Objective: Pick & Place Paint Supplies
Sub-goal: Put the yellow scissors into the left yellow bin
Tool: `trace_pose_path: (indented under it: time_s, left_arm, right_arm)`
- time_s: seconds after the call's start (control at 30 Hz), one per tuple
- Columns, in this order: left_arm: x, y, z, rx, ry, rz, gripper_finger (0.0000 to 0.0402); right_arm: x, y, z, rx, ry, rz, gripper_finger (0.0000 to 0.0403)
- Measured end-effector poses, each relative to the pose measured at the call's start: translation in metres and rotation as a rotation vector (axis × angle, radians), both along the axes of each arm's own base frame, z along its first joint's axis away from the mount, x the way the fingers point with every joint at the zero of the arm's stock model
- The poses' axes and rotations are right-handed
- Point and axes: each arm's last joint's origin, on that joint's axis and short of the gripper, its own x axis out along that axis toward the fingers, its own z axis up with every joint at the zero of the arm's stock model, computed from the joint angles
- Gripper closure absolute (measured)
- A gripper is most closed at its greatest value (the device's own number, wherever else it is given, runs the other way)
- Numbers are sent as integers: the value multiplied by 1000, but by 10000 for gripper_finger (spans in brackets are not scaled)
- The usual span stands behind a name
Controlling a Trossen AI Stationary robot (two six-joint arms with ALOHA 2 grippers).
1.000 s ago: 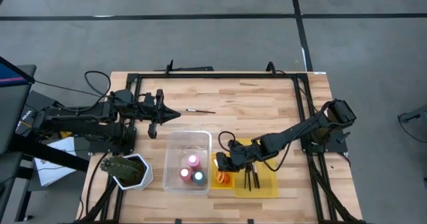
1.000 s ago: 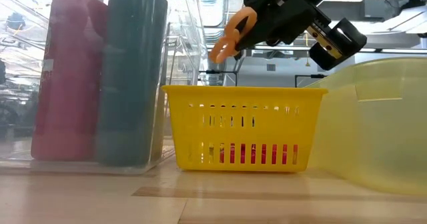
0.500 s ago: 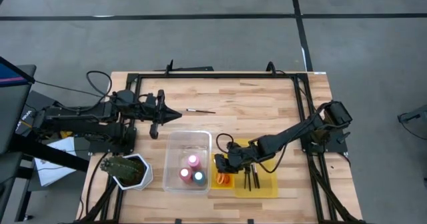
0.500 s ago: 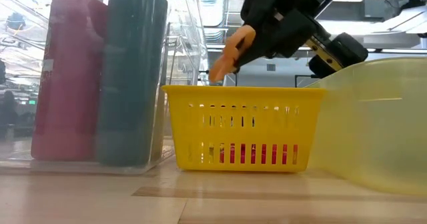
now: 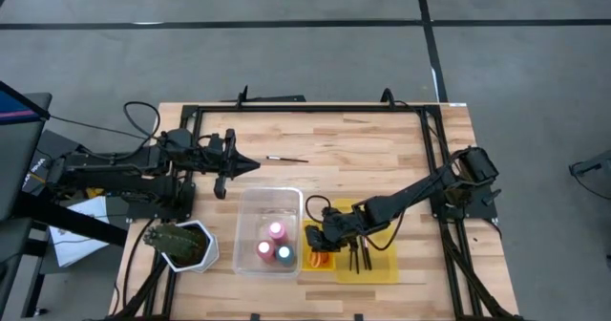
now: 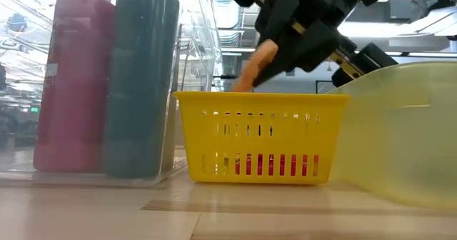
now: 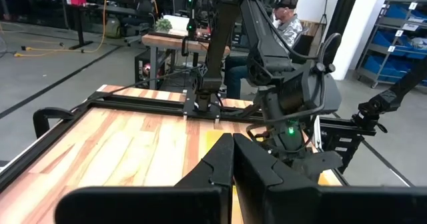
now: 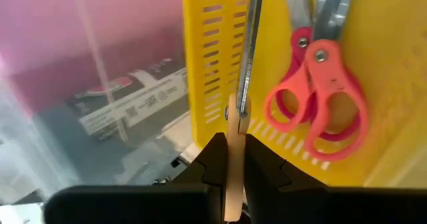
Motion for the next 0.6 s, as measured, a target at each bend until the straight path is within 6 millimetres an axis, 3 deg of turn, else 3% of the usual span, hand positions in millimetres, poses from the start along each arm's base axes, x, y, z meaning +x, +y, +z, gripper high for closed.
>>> trace_pose_path:
  time_s: [0.6]
  left_arm:
    - [0, 0, 0, -4, 3, 0, 402]
  right_arm:
    - [-2, -1, -10, -18, 65, 14, 382]
